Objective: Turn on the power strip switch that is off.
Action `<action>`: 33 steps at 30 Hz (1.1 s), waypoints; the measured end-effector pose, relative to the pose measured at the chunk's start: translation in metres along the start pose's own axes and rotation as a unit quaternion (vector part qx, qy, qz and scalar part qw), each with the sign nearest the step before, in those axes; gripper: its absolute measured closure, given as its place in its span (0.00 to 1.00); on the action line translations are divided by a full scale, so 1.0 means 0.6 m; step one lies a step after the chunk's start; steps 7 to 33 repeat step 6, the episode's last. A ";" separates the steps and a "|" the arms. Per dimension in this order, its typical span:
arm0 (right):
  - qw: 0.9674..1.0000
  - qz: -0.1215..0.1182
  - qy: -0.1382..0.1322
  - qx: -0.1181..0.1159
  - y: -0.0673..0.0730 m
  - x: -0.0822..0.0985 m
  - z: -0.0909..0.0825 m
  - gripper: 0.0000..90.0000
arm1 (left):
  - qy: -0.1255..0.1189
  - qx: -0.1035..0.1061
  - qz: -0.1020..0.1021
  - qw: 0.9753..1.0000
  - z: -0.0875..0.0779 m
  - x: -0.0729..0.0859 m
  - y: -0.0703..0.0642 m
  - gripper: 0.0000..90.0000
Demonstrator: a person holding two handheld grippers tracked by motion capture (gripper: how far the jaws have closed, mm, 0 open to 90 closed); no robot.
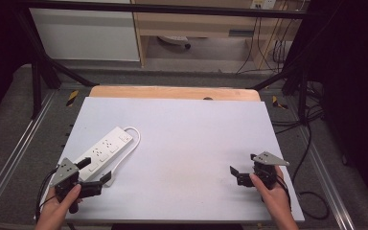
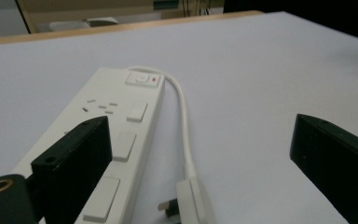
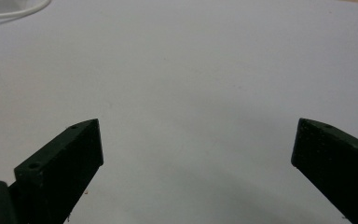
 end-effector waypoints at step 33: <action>0.999 0.015 0.038 0.029 -0.010 0.016 0.015 0.03 | 0.018 -0.001 -0.007 1.000 0.005 0.010 -0.004 0.07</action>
Point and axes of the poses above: each handheld gripper's, and its own axes: z roughly forward along the jaws, x roughly out of its underside, y roughly to its left, the point moved 4 cm from there along z, roughly forward along the jaws, and after that the axes turned 12 degrees about z, right-handed, at the moved point
